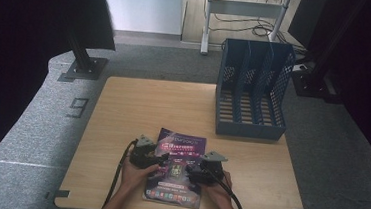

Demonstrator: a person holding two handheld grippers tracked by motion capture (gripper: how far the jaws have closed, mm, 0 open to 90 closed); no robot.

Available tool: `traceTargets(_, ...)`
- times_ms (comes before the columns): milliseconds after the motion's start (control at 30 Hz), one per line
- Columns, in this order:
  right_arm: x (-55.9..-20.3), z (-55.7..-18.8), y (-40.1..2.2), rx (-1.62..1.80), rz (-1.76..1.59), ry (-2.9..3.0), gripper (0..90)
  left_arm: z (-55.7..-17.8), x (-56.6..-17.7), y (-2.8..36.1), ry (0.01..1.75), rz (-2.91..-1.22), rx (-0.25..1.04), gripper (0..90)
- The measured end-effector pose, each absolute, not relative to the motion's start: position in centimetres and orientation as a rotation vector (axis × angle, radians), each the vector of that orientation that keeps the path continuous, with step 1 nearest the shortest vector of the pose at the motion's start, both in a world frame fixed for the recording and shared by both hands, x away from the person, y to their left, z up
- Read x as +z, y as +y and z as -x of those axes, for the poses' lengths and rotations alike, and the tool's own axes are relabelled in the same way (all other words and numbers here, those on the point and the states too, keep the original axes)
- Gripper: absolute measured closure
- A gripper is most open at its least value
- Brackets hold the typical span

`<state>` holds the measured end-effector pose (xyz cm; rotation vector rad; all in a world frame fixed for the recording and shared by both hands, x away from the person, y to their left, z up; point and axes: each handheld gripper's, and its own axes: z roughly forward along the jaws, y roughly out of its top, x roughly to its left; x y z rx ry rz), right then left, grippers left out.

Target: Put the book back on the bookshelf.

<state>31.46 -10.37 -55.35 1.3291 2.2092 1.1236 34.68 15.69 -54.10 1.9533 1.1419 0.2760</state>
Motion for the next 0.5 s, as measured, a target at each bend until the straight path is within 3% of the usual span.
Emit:
traceTargets(267, -55.4, -31.5, -10.4, 1.123, -1.330, 2.208, 20.4, -34.2, -53.0, 15.5, 1.046, -1.902, 0.167, 35.0)
traceTargets(500, -55.4, -31.4, -10.4, 1.122, -1.330, 2.208, 20.4, -34.2, -53.1, 14.6, 1.015, -1.947, 0.218, 35.2)
